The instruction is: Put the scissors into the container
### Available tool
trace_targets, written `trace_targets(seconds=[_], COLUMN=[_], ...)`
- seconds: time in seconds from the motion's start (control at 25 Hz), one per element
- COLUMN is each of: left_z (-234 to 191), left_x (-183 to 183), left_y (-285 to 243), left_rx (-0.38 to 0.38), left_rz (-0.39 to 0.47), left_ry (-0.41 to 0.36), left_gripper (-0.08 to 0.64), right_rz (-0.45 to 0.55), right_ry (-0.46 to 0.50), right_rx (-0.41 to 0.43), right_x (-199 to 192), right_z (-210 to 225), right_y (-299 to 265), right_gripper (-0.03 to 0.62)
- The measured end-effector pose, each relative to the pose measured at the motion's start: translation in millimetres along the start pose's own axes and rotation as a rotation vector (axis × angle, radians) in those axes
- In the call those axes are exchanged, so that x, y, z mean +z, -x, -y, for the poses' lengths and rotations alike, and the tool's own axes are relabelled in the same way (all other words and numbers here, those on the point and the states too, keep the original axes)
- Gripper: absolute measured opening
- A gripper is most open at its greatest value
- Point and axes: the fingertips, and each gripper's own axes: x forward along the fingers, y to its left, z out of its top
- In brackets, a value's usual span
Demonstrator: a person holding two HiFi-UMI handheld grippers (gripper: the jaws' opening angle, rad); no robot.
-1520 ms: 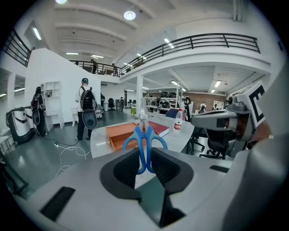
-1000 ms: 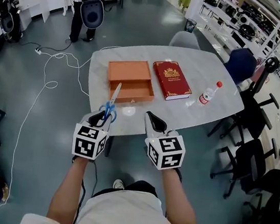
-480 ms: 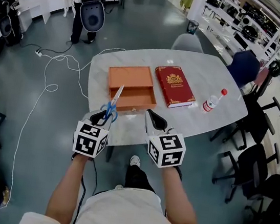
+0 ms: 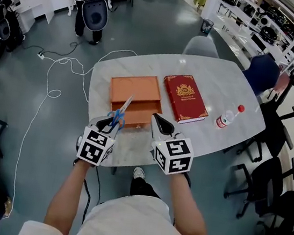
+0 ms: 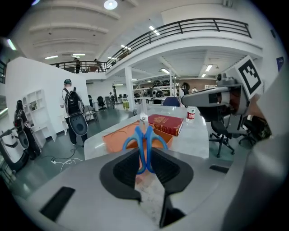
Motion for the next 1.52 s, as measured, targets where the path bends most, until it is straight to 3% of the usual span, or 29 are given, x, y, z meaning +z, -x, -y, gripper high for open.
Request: trace_targets(seconds=[0.76, 1.16, 1.52], left_z=[-8.6, -6.2, -1.9], left_x=[-13.8, -31.3, -36.3], left_y=[-91.4, -123.5, -148.5], left_rx=[-0.132, -0.224, -0.274], left_rz=[-0.236, -0.369, -0.456], left_ry=[-0.312, -0.397, -0.422], left_gripper=[0.077, 0.077, 0.077], right_rz=[-0.047, -0.067, -0.096], right_ry=[-0.015, -0.023, -0.035], right_rx=[0.029, 0.034, 0.053], right_x=[3.3, 1.3, -9.5], right_z=[64.5, 89.8, 103.2], right_y=[-65.6, -88.0, -105.7], right_gripper=[0.005, 0.005, 0.006])
